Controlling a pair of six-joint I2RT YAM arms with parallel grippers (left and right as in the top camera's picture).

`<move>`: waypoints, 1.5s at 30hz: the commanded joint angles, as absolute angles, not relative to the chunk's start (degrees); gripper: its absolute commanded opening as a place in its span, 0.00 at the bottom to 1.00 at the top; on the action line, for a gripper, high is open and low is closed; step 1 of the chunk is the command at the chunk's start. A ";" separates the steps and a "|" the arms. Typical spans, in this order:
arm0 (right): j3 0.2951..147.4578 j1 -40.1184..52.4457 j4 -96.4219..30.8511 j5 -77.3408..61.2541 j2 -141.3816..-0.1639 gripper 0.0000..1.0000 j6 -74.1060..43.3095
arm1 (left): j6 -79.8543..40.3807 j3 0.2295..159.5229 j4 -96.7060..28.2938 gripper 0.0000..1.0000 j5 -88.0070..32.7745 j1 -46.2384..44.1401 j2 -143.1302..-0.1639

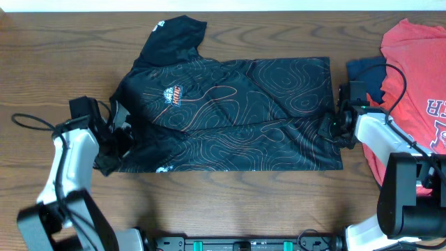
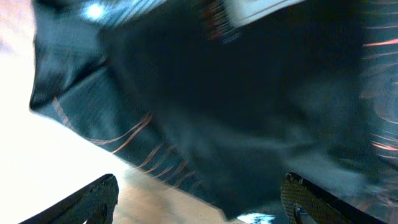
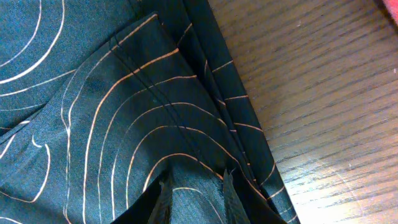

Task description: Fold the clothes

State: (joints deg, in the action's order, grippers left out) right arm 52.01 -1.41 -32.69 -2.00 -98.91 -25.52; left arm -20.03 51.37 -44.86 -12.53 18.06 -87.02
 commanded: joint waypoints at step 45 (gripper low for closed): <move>48.05 -0.73 -34.06 -2.63 -102.76 0.29 -25.02 | -10.79 53.10 -33.71 0.06 -0.71 -9.96 -95.48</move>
